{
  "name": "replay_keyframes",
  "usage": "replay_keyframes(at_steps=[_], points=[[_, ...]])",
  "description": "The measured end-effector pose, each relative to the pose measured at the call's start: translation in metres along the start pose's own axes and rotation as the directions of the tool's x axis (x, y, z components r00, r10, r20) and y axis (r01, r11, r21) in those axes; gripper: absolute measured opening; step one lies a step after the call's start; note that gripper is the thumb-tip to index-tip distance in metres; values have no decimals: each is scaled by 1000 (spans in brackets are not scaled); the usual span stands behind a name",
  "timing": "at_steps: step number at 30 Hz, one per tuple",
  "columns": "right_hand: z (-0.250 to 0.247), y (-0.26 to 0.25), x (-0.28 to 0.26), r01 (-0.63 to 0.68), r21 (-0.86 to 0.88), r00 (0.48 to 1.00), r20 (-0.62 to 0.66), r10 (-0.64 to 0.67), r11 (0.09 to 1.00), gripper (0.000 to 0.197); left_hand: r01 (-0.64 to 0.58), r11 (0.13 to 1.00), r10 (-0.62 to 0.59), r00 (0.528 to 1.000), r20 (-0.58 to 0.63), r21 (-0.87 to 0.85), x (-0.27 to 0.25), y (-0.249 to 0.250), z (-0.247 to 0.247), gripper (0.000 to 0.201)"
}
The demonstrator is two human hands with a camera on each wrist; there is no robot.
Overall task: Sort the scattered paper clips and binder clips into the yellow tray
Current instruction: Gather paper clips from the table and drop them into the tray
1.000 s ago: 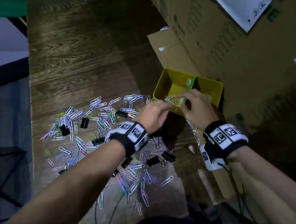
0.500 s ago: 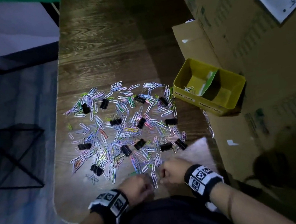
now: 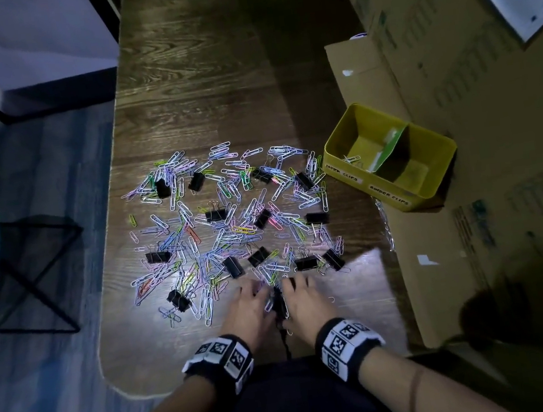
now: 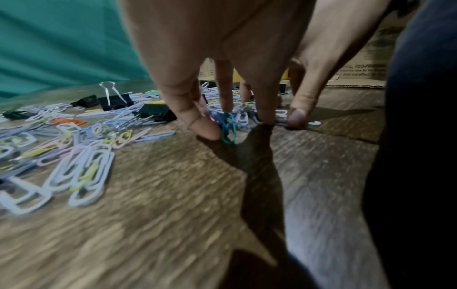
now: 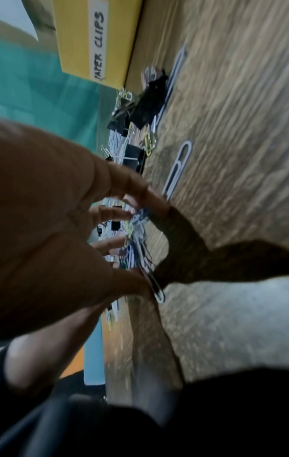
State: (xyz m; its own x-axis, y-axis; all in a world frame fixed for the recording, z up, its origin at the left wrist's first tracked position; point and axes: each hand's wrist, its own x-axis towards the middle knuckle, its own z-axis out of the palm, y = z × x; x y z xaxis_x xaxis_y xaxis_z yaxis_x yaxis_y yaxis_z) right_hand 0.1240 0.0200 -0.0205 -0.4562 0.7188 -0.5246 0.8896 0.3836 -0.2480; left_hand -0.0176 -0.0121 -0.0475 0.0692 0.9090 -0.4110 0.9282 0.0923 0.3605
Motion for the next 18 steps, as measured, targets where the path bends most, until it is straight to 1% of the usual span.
replay_keyframes(at_steps=[2,5,9,10,12,13,14,16,18], points=[[-3,1,3,8,78,1000,11,-9,997,52,-20,998,19,1000,-13,-54,6,3,1,35],[-6,6,10,-15,184,1000,-2,15,983,41,-23,991,17,999,-48,-134,12,2,-4,29],[-8,13,15,-22,254,1000,-15,26,967,48,-57,974,40,996,-82,-219,17,-4,-13,24],[-8,16,15,-22,268,1000,-7,25,963,46,-62,968,41,995,-89,-242,18,-6,-15,25],[-9,21,16,-7,322,1000,-18,13,947,36,-45,954,17,995,-97,-297,19,-10,-18,29],[-11,24,17,0,362,999,-31,12,932,31,-28,942,-2,996,-89,-334,19,-13,-19,31],[-12,28,18,-15,406,999,-23,27,914,32,-9,927,-19,997,-72,-375,19,-16,-21,33],[-16,34,17,-62,491,998,11,65,869,39,37,884,-46,999,-8,-465,18,-21,-26,41],[-18,40,17,-68,584,997,14,74,809,40,100,837,-75,995,69,-538,19,-26,-31,47]])
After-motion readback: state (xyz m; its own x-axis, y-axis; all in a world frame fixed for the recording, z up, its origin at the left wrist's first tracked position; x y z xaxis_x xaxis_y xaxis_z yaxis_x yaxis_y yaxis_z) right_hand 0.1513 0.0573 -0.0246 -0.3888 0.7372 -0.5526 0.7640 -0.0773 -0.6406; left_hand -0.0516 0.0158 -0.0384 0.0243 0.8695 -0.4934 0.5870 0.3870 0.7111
